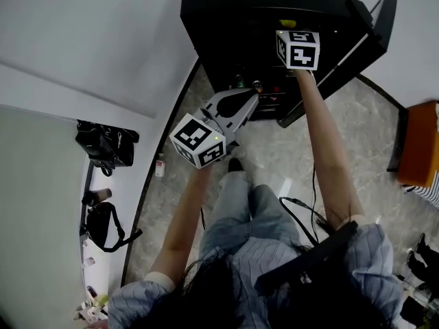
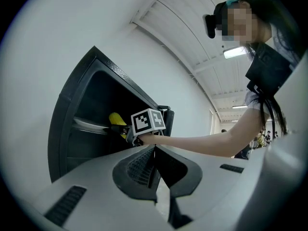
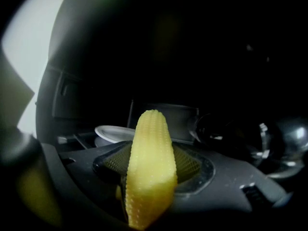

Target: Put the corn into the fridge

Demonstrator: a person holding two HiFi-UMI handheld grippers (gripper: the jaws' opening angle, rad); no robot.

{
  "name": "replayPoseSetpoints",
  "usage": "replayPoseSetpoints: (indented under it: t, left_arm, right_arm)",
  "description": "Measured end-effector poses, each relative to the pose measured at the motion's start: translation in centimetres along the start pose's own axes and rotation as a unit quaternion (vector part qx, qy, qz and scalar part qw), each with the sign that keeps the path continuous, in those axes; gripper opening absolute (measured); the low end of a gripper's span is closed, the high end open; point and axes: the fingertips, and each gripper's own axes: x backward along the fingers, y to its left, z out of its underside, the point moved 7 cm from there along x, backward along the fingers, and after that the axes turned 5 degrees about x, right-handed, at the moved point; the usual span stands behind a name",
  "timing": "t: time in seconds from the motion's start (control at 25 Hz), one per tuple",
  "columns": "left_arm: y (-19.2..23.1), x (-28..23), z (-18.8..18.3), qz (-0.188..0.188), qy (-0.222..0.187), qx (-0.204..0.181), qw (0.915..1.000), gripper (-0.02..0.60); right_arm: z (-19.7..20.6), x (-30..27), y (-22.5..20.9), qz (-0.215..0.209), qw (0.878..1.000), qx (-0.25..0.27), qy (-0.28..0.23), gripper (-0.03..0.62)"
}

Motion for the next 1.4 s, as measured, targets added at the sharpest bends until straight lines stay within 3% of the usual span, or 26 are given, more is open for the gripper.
replayPoseSetpoints:
  t: [0.16, 0.24, 0.48, 0.76, 1.4]
  left_arm:
    - [-0.3, -0.4, 0.1, 0.009, 0.007, -0.001, 0.9999, 0.008]
    - [-0.2, -0.6, 0.2, 0.010, 0.008, -0.002, 0.9999, 0.008]
    - [0.4, -0.4, 0.4, 0.002, 0.005, 0.005, 1.0000, 0.008]
    - [1.0, -0.3, 0.9, -0.006, 0.003, 0.012, 0.9999, 0.008]
    - [1.0, -0.7, 0.6, -0.006, 0.012, 0.020, 0.9997, 0.008]
  right_arm:
    - [0.2, 0.6, 0.1, 0.076, 0.997, 0.008, 0.019, 0.259]
    - [0.0, 0.6, 0.0, 0.090, 0.996, -0.004, 0.021, 0.259]
    - [-0.5, -0.8, -0.4, 0.080, 0.996, -0.027, 0.003, 0.259]
    - [-0.5, -0.6, -0.1, 0.053, 0.998, -0.018, -0.032, 0.259]
    - [-0.3, 0.7, 0.2, 0.054, 0.998, -0.004, -0.027, 0.259]
